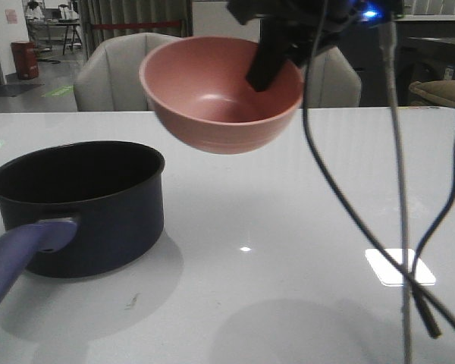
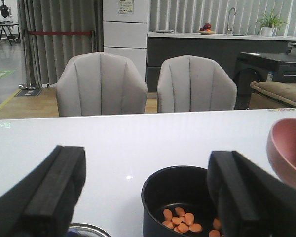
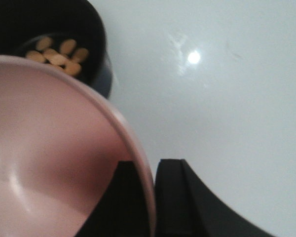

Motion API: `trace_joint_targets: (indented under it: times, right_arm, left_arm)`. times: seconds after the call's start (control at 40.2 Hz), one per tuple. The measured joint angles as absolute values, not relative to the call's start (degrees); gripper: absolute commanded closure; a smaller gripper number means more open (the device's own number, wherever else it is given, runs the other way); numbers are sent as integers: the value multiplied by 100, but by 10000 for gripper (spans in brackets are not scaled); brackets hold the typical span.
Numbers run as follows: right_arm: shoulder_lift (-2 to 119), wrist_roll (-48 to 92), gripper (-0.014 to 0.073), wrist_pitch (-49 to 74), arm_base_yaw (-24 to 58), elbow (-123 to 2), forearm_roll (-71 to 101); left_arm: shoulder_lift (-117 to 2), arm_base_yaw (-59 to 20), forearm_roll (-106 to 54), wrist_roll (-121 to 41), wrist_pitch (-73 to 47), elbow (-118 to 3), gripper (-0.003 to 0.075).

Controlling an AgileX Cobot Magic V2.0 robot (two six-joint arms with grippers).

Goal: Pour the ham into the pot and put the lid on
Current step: 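Carry the empty bowl back and lower it onto the table, then release the bowl and raise the right gripper away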

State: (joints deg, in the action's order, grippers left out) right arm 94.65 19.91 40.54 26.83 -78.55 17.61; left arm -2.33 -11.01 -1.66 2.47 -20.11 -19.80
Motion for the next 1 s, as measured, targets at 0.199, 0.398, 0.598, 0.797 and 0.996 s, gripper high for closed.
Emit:
trace_joint_targets:
  times: [0.199, 0.398, 0.598, 0.797, 0.996]
  right_arm:
    - [9465, 1799, 456, 4715, 1788, -7842, 1701]
    - [9465, 1788, 456, 4405, 1072, -7260, 1788]
    - [9693, 1727, 456, 3720, 841, -6595, 1933]
    - [9922, 1715, 453, 3472, 841, -6562, 2127]
    - [10294, 1715, 319, 3409, 841, -6562, 2126]
  left_arm:
    - [-233, -1101, -166, 247, -2011, -1980, 169]
    - [-233, -1101, -166, 247, -2011, -1980, 169]
    - [-233, -1101, -166, 247, -2011, -1980, 169]
    - [-233, -1101, -166, 247, -2011, -1980, 169]
    - [-233, -1101, -166, 247, -2011, -1980, 169]
